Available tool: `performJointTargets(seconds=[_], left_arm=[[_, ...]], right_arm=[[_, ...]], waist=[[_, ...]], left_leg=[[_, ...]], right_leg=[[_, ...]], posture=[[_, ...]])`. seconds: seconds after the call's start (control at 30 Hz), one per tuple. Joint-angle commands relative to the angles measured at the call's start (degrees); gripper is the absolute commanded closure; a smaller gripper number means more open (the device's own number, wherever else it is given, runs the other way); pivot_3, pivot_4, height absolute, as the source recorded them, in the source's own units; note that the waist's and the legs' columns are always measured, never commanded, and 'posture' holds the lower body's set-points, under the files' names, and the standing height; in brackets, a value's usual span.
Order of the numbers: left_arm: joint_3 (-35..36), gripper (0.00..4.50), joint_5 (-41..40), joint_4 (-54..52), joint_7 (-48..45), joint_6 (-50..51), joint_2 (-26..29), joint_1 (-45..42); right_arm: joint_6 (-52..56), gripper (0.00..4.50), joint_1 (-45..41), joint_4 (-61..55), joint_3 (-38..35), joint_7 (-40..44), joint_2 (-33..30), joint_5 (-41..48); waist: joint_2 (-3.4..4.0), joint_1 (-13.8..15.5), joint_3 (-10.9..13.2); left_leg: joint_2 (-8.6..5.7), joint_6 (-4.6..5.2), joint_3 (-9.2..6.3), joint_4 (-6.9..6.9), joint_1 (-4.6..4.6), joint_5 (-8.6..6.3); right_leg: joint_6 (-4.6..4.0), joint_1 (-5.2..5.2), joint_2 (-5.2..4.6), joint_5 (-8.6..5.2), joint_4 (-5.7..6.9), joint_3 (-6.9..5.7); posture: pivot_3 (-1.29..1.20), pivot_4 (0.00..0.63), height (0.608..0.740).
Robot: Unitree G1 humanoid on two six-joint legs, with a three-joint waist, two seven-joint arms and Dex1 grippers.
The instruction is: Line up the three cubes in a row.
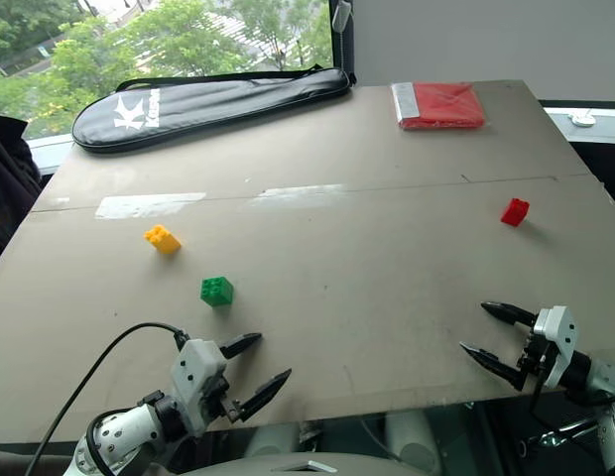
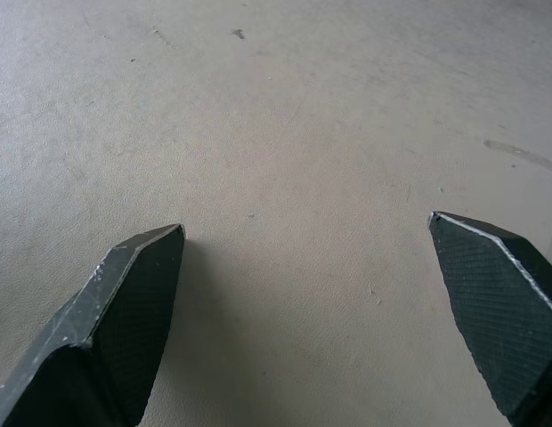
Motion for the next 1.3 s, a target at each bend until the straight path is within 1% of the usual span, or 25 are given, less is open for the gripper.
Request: performJointTargets(seconds=[0.03, 0.13, 0.37, 0.63, 0.9, 1.0, 1.07, 1.1, 1.17, 1.2, 1.3], left_arm=[[-0.69, 0.01, -0.26, -0.1, -0.94, 0.24, 0.74, -1.0], [-0.97, 0.01, -0.56, 0.94, -2.64, -0.3, 1.51, -0.9], [-0.59, 0.01, -0.11, 2.4, -3.94, -2.22, 1.97, 0.52], [-1.86, 0.01, 0.43, 4.47, -3.62, -2.56, 1.22, -1.86], [-1.69, 0.01, -0.14, 4.11, -3.66, -1.51, 1.79, -3.47], [-1.6, 0.01, -0.19, 3.48, -4.11, -1.27, 2.37, -4.07], [-1.25, 0.01, -1.9, 1.6, -4.48, 0.34, 2.82, -5.09], [-0.77, 0.01, -4.04, -0.12, -4.9, 2.32, 3.33, -6.38], [0.45, 0.01, -10.43, -4.09, -5.42, 7.72, 4.5, -10.97], [0.81, 0.01, -12.28, -5.42, -5.43, 9.69, 5.14, -13.16], [0.93, 0.01, -14.08, -7.5, -4.77, 14.02, 6.92, -18.44]], right_arm=[[-0.45, 0.0, 1.6, -3.42, -0.91, -0.88, 0.43, -0.09], [0.54, 0.0, 4.01, -8.18, -0.76, -3.65, 1.39, -0.27], [3.02, 0.0, 5.17, -12.72, -0.14, -6.48, 2.14, -0.78], [4.5, 0.0, 3.06, -12.68, 0.41, -7.49, 2.33, -1.26], [4.35, 0.0, 2.09, -11.51, 0.47, -8.01, 2.53, -1.93], [5.38, 0.0, 1.9, -11.65, -0.22, -9.52, 2.99, -1.32], [7.45, 0.0, 1.04, -12.07, -1.56, -12.78, 3.85, -0.24], [8.53, 0.0, -0.06, -12.1, -2.7, -15.95, 4.51, -0.21], [11.28, 0.0, -4.29, -10.88, -5.54, -25.21, 5.82, -1.49], [12.44, 0.0, -6.08, -10.2, -6.3, -28.65, 6.1, -2.39], [16.31, 0.0, -10.75, -8.07, -7.03, -35.8, 6.76, -3.96]], waist=[[0.01, 0.01, 0.0], [0.04, 0.19, -0.01], [0.04, -0.05, -0.01], [0.1, 0.11, -0.05], [0.11, 0.16, -0.06], [0.11, 0.17, -0.06], [0.11, 0.15, -0.06], [0.11, 0.13, -0.05], [0.09, 0.07, -0.01], [0.09, 0.04, 0.03], [0.07, 0.03, -0.01]], left_leg=[[0.0, 0.0, 0.0, 0.0, 0.0, 0.0], [-0.01, 0.0, -0.08, 0.0, -0.01, 0.0], [0.01, 0.0, 0.0, 0.01, 0.04, 0.0], [0.0, 0.0, 0.01, 0.01, 0.04, 0.0], [-0.01, 0.0, 0.01, 0.03, 0.08, 0.0], [-0.01, 0.0, -0.02, 0.05, 0.09, 0.01], [-0.01, 0.0, -0.03, 0.05, 0.09, 0.01], [-0.01, 0.0, -0.02, 0.05, 0.08, 0.01], [0.0, 0.0, -0.03, 0.06, 0.06, 0.01], [0.0, 0.0, -0.01, 0.11, 0.06, 0.01], [-0.05, -0.01, -0.03, 0.28, 0.06, 0.03]], right_leg=[[0.0, 0.0, 0.0, 0.0, 0.0, 0.0], [0.0, 0.0, 0.03, 0.0, 0.04, -0.07], [0.0, 0.0, -0.02, 0.0, 0.03, 0.1], [0.0, 0.01, 0.0, 0.0, 0.04, 0.02], [0.0, 0.08, 0.0, 0.0, 0.06, 0.03], [0.0, 0.08, 0.01, 0.0, 0.07, 0.02], [0.0, 0.08, 0.01, 0.0, 0.09, 0.02], [0.0, 0.08, 0.01, 0.0, 0.09, 0.02], [0.0, 0.07, 0.01, 0.01, 0.11, 0.02], [-0.01, 0.07, 0.01, 0.01, 0.14, 0.04], [0.0, 0.09, 0.01, 0.02, 0.27, 0.08]], posture=[[0.0, 0.15, 0.707], [0.0, 0.15, 0.707], [0.0, 0.15, 0.707], [0.0, 0.15, 0.707], [0.0, 0.15, 0.707], [0.0, 0.15, 0.707], [0.0, 0.15, 0.707], [0.0, 0.15, 0.707], [0.0, 0.15, 0.707], [0.0, 0.15, 0.707], [0.0, 0.15, 0.707]])
